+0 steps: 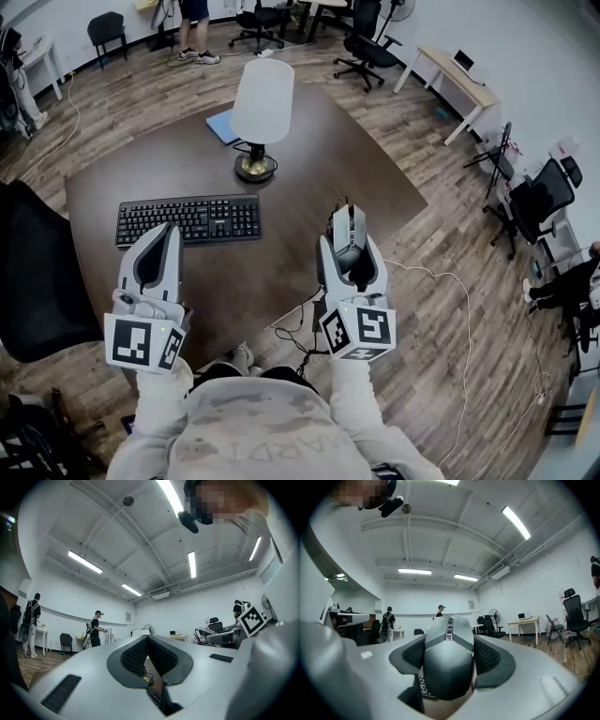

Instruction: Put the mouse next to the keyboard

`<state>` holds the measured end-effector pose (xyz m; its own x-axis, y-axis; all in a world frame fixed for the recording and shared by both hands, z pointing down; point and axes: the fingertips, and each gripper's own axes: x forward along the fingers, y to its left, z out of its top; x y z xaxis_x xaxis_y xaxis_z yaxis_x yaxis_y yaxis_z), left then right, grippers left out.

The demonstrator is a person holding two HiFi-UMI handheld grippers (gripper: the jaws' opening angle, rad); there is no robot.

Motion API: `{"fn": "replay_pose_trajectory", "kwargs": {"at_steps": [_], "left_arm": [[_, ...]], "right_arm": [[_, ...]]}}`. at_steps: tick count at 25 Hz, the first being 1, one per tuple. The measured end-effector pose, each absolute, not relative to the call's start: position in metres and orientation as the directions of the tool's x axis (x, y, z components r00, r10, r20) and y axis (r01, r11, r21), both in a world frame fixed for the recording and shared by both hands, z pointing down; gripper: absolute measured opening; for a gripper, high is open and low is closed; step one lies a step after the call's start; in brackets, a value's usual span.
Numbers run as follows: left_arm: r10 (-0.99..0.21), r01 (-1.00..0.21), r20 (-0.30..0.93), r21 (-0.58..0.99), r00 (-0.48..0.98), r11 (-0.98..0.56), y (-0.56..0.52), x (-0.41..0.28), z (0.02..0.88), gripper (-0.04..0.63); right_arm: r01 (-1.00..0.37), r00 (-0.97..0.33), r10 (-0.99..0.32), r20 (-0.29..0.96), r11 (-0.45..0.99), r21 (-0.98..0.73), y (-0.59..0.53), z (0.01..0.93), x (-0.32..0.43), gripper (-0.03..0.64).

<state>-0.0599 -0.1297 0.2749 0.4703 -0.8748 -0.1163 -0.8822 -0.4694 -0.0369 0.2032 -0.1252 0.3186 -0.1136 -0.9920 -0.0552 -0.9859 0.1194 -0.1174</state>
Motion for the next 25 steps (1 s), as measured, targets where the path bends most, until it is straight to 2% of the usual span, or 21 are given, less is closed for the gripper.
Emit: {"fn": "replay_pose_trajectory", "kwargs": {"at_steps": [25], "left_arm": [[-0.896, -0.896, 0.019, 0.025, 0.444, -0.444, -0.22, -0.088, 0.341, 0.006]], "right_arm": [[-0.979, -0.133, -0.966, 0.223, 0.093, -0.184, -0.248, 0.435, 0.185, 0.304]]}}
